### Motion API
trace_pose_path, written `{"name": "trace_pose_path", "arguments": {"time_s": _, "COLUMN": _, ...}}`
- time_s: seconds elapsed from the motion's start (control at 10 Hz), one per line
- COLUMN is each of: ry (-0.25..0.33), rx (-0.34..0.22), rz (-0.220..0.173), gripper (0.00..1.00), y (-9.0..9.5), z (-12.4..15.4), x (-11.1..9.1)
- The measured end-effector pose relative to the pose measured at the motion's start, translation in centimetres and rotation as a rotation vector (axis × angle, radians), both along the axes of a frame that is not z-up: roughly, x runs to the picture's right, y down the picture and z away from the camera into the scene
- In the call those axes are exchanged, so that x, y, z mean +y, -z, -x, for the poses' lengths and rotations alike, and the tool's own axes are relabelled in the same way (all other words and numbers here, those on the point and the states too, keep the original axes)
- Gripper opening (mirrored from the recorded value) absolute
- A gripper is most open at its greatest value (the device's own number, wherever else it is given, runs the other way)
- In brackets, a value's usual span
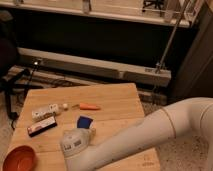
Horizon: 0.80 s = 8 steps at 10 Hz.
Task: Place the white sponge in the ceramic cup
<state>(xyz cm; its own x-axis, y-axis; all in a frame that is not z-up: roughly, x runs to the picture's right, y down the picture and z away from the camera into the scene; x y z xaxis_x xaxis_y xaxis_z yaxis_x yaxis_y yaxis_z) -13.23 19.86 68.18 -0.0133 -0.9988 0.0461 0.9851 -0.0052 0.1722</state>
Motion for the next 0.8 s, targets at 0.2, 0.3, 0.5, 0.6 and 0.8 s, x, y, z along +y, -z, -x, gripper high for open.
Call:
{"name": "trace_pose_path", "arguments": {"time_s": 0.2, "ry": -0.048, "rx": -0.034, "rz": -0.02, "gripper": 0.8, "y": 0.7, "z": 0.2, "x": -0.9}}
{"name": "trace_pose_path", "arguments": {"time_s": 0.3, "ry": -0.096, "rx": -0.063, "rz": -0.03, "gripper": 0.8, "y": 1.1, "z": 0.2, "x": -1.5}}
{"name": "trace_pose_path", "arguments": {"time_s": 0.5, "ry": -0.23, "rx": -0.119, "rz": -0.043, "gripper": 0.8, "y": 1.6, "z": -0.3, "x": -3.3}}
{"name": "trace_pose_path", "arguments": {"time_s": 0.6, "ry": -0.308, "rx": -0.149, "rz": -0.036, "gripper": 0.8, "y": 1.5, "z": -0.7, "x": -4.1}}
{"name": "trace_pose_path", "arguments": {"time_s": 0.8, "ry": -0.478, "rx": -0.166, "rz": -0.011, "gripper": 0.8, "y": 0.2, "z": -3.1, "x": -5.5}}
